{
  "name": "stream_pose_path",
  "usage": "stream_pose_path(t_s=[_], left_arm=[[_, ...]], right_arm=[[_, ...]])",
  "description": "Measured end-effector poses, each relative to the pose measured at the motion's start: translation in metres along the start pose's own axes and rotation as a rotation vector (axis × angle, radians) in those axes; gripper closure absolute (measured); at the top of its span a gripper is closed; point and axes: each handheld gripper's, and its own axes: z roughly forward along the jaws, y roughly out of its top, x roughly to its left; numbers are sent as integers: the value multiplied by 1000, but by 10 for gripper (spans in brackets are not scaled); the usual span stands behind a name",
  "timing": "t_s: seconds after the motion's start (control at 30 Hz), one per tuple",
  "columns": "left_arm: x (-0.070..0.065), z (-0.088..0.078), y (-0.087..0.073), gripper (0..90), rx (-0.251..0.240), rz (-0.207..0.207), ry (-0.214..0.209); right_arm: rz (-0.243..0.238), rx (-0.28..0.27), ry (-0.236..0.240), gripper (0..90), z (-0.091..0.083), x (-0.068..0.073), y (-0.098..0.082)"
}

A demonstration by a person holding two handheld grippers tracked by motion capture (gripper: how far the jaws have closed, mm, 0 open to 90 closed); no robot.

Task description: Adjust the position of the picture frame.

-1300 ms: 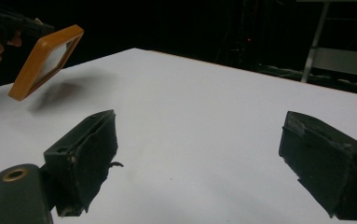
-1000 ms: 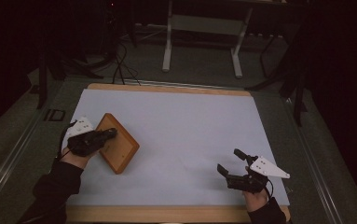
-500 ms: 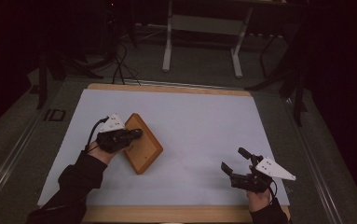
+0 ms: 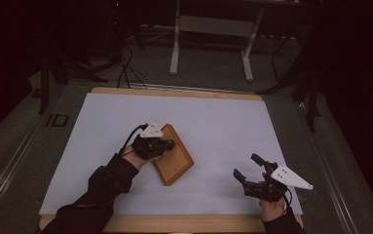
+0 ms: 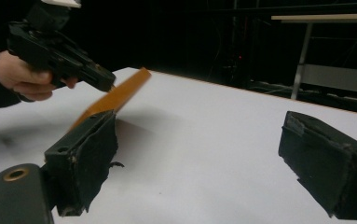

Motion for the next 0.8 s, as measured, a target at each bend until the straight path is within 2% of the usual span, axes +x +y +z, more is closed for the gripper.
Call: stream_pose_path(t_s=[0.2, 0.43, 0.8], left_arm=[[-8, 23, 7, 855, 37, 32, -20], [-11, 47, 14, 854, 49, 31, -10], [-12, 83, 18, 854, 82, 22, -11]], right_arm=[[1, 4, -1, 114, 1, 0, -1], [7, 22, -5, 128, 3, -1, -3], [28, 17, 12, 131, 4, -3, -4]])
